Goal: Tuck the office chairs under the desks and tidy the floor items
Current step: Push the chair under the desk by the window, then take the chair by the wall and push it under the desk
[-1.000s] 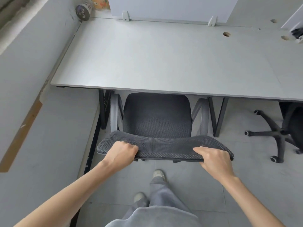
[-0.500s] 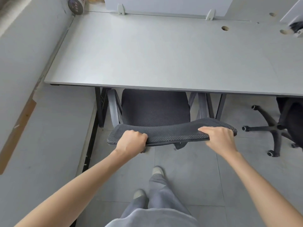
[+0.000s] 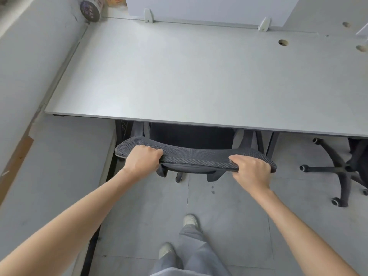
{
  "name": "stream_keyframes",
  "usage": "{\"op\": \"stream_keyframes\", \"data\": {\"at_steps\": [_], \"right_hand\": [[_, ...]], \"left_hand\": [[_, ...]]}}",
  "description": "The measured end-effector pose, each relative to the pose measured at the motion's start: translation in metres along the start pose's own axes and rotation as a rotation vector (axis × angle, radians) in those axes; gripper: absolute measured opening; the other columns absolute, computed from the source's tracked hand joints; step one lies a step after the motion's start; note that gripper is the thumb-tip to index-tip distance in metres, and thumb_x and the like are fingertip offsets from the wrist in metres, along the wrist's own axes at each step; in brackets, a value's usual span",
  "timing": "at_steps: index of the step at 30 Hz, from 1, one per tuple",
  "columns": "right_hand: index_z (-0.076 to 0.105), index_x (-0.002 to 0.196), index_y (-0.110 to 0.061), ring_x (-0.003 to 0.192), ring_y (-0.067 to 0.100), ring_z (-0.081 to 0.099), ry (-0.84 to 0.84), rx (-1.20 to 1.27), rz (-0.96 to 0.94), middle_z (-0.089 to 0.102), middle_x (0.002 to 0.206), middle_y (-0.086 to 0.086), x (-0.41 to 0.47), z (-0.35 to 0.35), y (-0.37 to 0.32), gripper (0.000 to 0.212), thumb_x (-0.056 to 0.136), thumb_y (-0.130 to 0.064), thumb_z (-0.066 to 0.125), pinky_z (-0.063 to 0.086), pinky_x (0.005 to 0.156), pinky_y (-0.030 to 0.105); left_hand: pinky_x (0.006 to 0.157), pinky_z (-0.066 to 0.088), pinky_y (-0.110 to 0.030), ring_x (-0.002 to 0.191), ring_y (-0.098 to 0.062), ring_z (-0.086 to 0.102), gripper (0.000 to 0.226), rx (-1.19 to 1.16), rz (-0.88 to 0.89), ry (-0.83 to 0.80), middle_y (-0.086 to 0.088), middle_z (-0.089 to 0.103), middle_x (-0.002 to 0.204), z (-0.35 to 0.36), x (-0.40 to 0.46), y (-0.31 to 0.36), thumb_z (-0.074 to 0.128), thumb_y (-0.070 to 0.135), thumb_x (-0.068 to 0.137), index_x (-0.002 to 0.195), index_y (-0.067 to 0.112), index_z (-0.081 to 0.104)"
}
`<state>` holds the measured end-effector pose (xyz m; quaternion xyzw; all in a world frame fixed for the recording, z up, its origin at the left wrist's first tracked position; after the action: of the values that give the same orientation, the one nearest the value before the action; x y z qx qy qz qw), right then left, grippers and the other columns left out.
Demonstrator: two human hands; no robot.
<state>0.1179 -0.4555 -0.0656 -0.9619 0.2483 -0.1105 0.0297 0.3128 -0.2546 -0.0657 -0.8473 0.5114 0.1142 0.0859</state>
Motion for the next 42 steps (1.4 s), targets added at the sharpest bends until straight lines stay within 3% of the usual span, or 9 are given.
{"op": "stream_keyframes", "data": {"at_steps": [8,17,21,24,26,28,33,37,42], "right_hand": [[0.067,0.062,-0.016,0.049,0.021,0.063,0.027,0.016,0.002,0.067,0.056,0.0,0.07,0.011,0.029,0.02,0.046,-0.012,0.056,0.042,0.041,0.02],[0.074,0.074,-0.016,0.056,0.016,0.067,0.019,0.027,-0.033,0.072,0.065,-0.003,0.074,0.011,0.026,0.042,0.035,-0.003,0.081,0.043,0.045,0.018],[0.071,0.098,-0.02,0.067,0.017,0.07,-0.08,0.062,-0.087,0.074,0.079,-0.005,0.074,0.006,0.025,0.045,0.056,-0.025,0.085,0.048,0.05,0.023],[0.064,0.11,-0.02,0.072,0.016,0.069,-0.065,0.092,-0.144,0.073,0.086,-0.007,0.068,-0.004,0.021,0.048,0.074,-0.052,0.061,0.05,0.057,0.027],[0.065,0.106,-0.014,0.078,0.019,0.068,-0.04,0.137,-0.167,0.073,0.089,-0.003,0.062,-0.007,0.018,0.049,0.081,-0.053,0.049,0.051,0.065,0.03],[0.067,0.101,-0.009,0.084,0.022,0.067,0.008,0.144,-0.171,0.072,0.093,0.003,0.054,-0.006,0.012,0.046,0.089,-0.047,0.044,0.048,0.075,0.032],[0.063,0.113,-0.002,0.113,0.029,0.058,0.087,0.184,0.074,0.066,0.115,0.013,0.026,-0.006,-0.003,0.033,0.091,-0.017,0.043,0.032,0.106,0.035],[0.055,0.123,0.0,0.129,0.026,0.044,0.115,0.398,0.317,0.055,0.131,0.014,0.001,-0.018,-0.013,0.036,0.09,-0.009,0.045,0.025,0.107,0.02],[0.051,0.127,-0.002,0.117,0.012,0.05,0.223,0.587,0.569,0.057,0.128,0.008,-0.058,-0.032,-0.015,0.039,0.091,-0.017,0.046,0.026,0.1,0.003]], "left_hand": [[0.058,0.034,-0.033,0.076,-0.036,0.062,0.012,0.018,-0.038,0.067,-0.014,0.069,0.083,-0.017,0.066,-0.011,0.048,0.012,0.083,0.087,0.007,0.058],[0.058,0.039,-0.033,0.072,-0.035,0.063,0.013,-0.046,-0.054,0.109,-0.011,0.07,0.079,-0.018,0.063,-0.018,0.05,0.013,0.082,0.086,0.007,0.061],[0.061,0.04,-0.033,0.078,-0.033,0.063,0.017,0.003,-0.074,0.097,-0.01,0.07,0.085,-0.021,0.062,-0.018,0.049,0.02,0.086,0.094,0.01,0.06],[0.061,0.04,-0.032,0.082,-0.031,0.063,0.026,-0.015,-0.049,0.093,-0.006,0.07,0.091,-0.021,0.06,-0.018,0.05,0.027,0.088,0.11,0.016,0.057],[0.056,0.042,-0.032,0.079,-0.03,0.065,0.041,-0.119,0.048,0.214,-0.002,0.071,0.09,-0.024,0.055,-0.016,0.054,0.036,0.087,0.125,0.02,0.05],[0.056,0.047,-0.031,0.082,-0.026,0.066,0.042,-0.211,0.208,0.375,0.001,0.071,0.094,-0.029,0.045,-0.01,0.051,0.041,0.086,0.122,0.019,0.053],[0.081,0.051,-0.031,0.094,-0.022,0.064,0.032,-0.488,0.212,0.466,-0.003,0.071,0.102,-0.034,0.029,0.001,0.048,0.027,0.088,0.105,0.008,0.067],[0.079,0.046,-0.019,0.097,-0.018,0.061,0.02,-0.704,0.148,0.415,0.0,0.068,0.108,-0.046,0.021,0.016,0.058,0.011,0.088,0.107,0.012,0.066],[0.071,0.043,-0.012,0.072,-0.003,0.058,0.024,-0.843,0.228,0.292,0.018,0.062,0.106,-0.062,0.003,0.051,0.055,0.01,0.089,0.111,0.018,0.06]]}}
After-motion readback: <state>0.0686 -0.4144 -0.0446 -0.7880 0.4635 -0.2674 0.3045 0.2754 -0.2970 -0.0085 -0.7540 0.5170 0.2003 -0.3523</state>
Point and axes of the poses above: each hand's wrist, its own x-axis towards the middle knuckle, its own z-axis out of the palm, y = z × x, the point moved 4 cm from there along x, towards the middle knuckle
